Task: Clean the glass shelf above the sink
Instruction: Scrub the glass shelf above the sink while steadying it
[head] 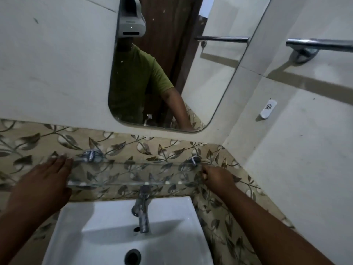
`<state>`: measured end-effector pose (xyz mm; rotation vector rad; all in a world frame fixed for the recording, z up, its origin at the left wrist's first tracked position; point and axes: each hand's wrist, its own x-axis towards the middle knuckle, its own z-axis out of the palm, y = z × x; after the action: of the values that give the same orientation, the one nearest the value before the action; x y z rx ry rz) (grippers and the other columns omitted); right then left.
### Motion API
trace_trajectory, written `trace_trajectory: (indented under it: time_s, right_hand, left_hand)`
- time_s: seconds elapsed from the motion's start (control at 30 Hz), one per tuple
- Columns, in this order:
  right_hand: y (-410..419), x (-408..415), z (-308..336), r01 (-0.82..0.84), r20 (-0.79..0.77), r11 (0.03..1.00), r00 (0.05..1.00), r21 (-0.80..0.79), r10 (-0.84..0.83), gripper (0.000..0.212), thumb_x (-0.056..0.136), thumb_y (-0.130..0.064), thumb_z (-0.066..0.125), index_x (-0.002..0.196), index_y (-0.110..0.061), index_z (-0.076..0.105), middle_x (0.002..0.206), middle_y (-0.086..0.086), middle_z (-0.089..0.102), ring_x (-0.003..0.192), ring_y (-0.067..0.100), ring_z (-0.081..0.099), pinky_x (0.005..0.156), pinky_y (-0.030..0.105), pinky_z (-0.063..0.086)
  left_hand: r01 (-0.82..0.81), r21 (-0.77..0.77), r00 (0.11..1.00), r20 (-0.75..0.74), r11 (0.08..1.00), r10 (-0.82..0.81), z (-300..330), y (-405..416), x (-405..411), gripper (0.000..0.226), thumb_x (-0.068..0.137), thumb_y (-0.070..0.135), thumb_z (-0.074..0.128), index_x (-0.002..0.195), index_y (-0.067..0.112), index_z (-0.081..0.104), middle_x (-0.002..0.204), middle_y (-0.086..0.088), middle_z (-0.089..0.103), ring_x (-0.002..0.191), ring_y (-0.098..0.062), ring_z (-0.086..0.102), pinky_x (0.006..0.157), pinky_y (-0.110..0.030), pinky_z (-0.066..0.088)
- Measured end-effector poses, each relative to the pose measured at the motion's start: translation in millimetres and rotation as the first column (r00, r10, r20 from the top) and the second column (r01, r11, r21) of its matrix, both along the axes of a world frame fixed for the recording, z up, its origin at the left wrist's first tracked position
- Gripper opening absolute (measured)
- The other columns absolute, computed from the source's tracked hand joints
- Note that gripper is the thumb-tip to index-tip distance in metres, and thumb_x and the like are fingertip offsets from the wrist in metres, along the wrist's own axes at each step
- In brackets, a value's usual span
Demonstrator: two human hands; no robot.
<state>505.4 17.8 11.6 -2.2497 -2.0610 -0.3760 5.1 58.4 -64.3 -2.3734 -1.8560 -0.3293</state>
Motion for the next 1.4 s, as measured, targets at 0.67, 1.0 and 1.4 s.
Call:
trace_trajectory:
  time_s: [0.67, 1.0, 1.4]
  right_hand:
    - [-19.7, -144.3, -16.0, -0.173, -0.168, 0.976, 0.967, 0.134, 0.194, 0.016, 0.084, -0.031, 0.067, 0.1, -0.032, 0.072, 0.088, -0.002, 0.075, 0.08, 0.023, 0.068, 0.063, 0.03, 0.047]
    - [27.6, -289.0, -11.3, -0.194, -0.281, 0.975, 0.935, 0.113, 0.218, 0.02, 0.088, -0.015, 0.055, 0.101, -0.021, 0.07, 0.093, 0.007, 0.074, 0.084, 0.029, 0.07, 0.069, 0.033, 0.052]
    - [5.9, -302.5, -19.0, -0.282, -0.335, 0.946, 0.885, 0.163, 0.322, 0.017, 0.086, -0.034, 0.061, 0.096, -0.023, 0.069, 0.085, 0.002, 0.073, 0.081, 0.027, 0.068, 0.064, 0.029, 0.044]
  left_hand:
    - [-0.072, 0.087, 0.997, -0.034, 0.994, 0.076, 17.3, -22.9, 5.9, 0.088, 0.055, 0.029, 0.072, 0.135, 0.003, 0.048, 0.14, -0.02, 0.051, 0.128, -0.035, 0.048, 0.102, -0.047, 0.04]
    - [-0.068, 0.088, 0.997, -0.039, 0.994, 0.072, 18.4, -26.3, 3.8, 0.09, 0.056, 0.031, 0.073, 0.138, 0.006, 0.045, 0.142, -0.018, 0.049, 0.131, -0.034, 0.045, 0.105, -0.046, 0.038]
    - [-0.063, 0.073, 0.998, -0.025, 0.995, 0.065, 14.6, -24.0, 0.4, 0.093, 0.057, 0.032, 0.074, 0.14, 0.006, 0.042, 0.145, -0.018, 0.045, 0.134, -0.035, 0.04, 0.112, -0.047, 0.027]
